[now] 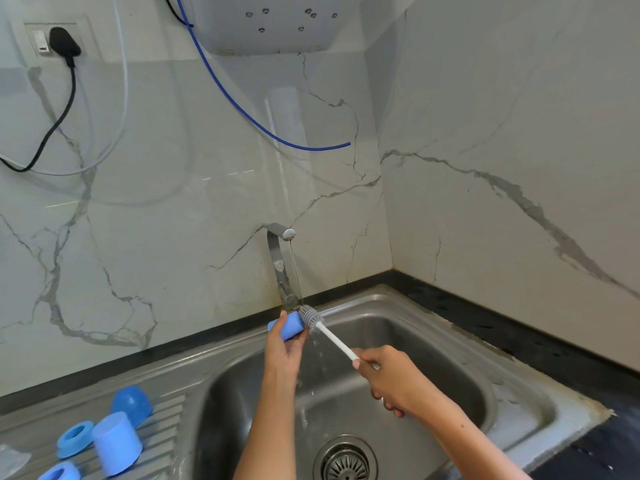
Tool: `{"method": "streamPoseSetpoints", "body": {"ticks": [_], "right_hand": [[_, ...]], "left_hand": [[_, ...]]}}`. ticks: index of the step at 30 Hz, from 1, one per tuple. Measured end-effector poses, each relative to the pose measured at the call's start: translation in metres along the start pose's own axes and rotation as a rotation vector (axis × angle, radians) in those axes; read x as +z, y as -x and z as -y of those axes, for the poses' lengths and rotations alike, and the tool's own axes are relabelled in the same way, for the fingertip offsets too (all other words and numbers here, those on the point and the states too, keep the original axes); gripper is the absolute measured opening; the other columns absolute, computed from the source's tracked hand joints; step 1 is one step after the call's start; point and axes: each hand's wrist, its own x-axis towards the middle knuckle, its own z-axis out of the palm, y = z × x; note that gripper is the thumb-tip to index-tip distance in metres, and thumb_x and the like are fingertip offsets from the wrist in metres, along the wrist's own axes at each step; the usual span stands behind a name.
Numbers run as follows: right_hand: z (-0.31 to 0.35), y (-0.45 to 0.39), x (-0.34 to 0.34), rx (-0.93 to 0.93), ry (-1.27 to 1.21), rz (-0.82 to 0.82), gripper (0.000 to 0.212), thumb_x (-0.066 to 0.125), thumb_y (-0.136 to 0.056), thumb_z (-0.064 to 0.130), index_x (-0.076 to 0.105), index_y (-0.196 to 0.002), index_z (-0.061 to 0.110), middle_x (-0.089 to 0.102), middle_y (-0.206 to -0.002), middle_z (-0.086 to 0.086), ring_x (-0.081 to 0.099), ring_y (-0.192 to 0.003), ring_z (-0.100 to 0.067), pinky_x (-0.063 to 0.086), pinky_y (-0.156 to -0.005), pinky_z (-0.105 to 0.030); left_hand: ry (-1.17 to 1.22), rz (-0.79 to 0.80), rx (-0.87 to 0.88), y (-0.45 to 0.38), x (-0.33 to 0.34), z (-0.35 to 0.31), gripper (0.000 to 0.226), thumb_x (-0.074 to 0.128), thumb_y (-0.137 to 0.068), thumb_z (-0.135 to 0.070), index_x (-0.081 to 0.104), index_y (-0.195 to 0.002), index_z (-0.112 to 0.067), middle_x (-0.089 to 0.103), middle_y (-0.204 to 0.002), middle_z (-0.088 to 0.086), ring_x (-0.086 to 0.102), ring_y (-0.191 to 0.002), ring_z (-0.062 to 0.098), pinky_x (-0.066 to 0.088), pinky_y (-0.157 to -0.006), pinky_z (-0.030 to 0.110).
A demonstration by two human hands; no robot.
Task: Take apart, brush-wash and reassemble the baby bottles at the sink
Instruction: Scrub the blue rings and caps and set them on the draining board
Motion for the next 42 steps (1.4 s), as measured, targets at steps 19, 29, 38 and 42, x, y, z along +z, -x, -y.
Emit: {"method": "streamPoseSetpoints", "body": {"ticks": [19,29,38,42], "right_hand": [[0.002,-0.001,0.000,-0.024,0.085,0.014,0.035,0.042,-0.101,0.030,0.052,-0.134,0.035,0.048,-0.066,0.000,0.036,-0.044,-0.008,0.036,-0.040,-0.020],[-0.002,-0.018,0.012,-0.045,0.291,-0.065,0.041,0.042,-0.102,0.027,0.047,-0.142,0.025,0.063,-0.118,-0.007,0.063,-0.095,-0.022,0.052,-0.080,-0.029],[-0.006,-0.016,0.011,-0.079,0.401,-0.048,0.041,0.044,-0.100,0.030,0.049,-0.140,0.029,0.060,-0.130,-0.004,0.059,-0.115,-0.026,0.048,-0.097,-0.034],[-0.010,-0.010,0.009,-0.069,0.339,-0.109,0.038,0.043,-0.099,0.032,0.053,-0.136,0.031,0.063,-0.126,0.002,0.062,-0.108,-0.023,0.051,-0.091,-0.033]], "left_hand": [[-0.095,0.101,-0.195,0.001,-0.006,0.002,0.037,0.047,-0.098,-0.019,0.044,-0.128,0.002,0.056,-0.117,0.025,0.056,-0.101,0.037,0.040,-0.096,0.057],[-0.271,0.034,-0.243,-0.008,-0.006,0.009,0.027,0.053,-0.095,-0.012,0.054,-0.120,-0.002,0.051,-0.132,0.026,0.058,-0.099,0.038,0.055,-0.077,0.052],[-0.113,-0.106,-0.186,-0.011,-0.004,0.010,0.044,0.048,-0.098,-0.016,0.040,-0.140,-0.003,0.048,-0.136,0.021,0.048,-0.127,0.034,0.041,-0.099,0.050],[-0.250,-0.079,-0.129,-0.016,-0.007,0.010,0.034,0.048,-0.099,-0.015,0.047,-0.131,-0.006,0.054,-0.125,0.020,0.059,-0.085,0.027,0.053,-0.078,0.041]]}}
